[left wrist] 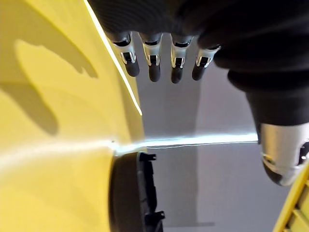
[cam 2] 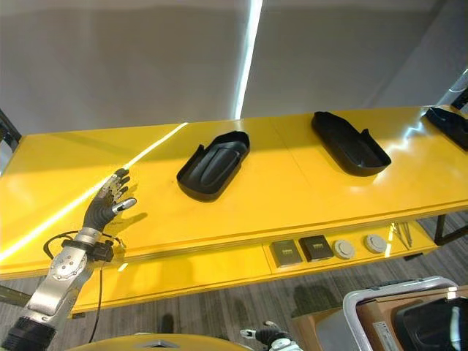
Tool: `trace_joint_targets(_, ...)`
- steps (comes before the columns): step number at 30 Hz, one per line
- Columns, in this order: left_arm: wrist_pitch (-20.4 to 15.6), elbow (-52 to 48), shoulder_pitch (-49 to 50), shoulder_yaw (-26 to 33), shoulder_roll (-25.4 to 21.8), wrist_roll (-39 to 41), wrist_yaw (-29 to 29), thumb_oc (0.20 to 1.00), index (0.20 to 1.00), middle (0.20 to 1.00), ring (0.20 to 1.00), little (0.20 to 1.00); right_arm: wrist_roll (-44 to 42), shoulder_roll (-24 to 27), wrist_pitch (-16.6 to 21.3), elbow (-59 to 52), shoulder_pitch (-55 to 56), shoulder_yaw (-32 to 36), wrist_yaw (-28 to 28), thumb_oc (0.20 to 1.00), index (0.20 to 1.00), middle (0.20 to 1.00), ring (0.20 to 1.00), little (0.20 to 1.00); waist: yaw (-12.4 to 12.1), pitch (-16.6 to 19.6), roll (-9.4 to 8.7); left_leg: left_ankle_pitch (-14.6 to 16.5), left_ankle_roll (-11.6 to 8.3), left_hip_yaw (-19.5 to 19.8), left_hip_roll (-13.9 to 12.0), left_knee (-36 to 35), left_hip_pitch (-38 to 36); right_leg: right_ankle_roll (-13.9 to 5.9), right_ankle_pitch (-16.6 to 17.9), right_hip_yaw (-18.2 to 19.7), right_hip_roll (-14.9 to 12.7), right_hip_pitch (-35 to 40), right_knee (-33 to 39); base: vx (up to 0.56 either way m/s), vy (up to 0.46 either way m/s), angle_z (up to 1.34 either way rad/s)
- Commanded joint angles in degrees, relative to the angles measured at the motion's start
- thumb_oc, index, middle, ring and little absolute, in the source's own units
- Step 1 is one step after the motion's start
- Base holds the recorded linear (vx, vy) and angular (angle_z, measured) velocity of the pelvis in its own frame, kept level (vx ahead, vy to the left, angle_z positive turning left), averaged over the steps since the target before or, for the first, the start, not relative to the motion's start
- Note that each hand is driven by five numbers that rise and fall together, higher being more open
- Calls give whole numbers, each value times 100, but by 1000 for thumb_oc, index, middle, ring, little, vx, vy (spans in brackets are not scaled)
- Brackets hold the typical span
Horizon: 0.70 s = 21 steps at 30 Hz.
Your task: Move parts from the plastic box to the shelf.
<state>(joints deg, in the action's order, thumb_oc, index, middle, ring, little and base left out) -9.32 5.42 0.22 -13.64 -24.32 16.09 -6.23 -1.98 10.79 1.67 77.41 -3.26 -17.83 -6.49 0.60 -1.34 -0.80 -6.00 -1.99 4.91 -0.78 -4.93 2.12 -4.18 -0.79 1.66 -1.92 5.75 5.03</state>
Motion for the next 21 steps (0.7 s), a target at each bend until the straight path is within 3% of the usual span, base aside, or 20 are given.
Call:
trace_joint_targets(1, -87, 218, -801, -98, 120, -516, -212, 1000, 1000, 1000, 1000, 1000, 15, -219, 127, 84, 57, -199, -77, 1000, 1000, 1000, 1000, 1000, 85, -4, -274, 534, -161, -55, -307, -7, -170, -308, 56, -48, -389, -275, -9, 9, 10, -17)
trace_joint_targets(11, 9, 1124, -1638, -694, 547, -197, -151, 1000, 1000, 1000, 1000, 1000, -159, -145, 94, 139, 336, -73, -74, 1000, 1000, 1000, 1000, 1000, 352, 67, -280, 579, -145, -351, -342, -7, -209, -373, 130, 218, -397, -430, -3, 14, 12, -20)
trace_joint_targets(21, 79, 859, -1686, -1095, 791, 305, 125, 1000, 1000, 1000, 1000, 1000, -207, -210, 89, 68, 324, -171, -68, 1000, 1000, 1000, 1000, 1000, 446, 109, -277, 591, -142, -420, -356, -7, -257, -383, 148, 298, -402, -420, -3, -2, 0, -9)
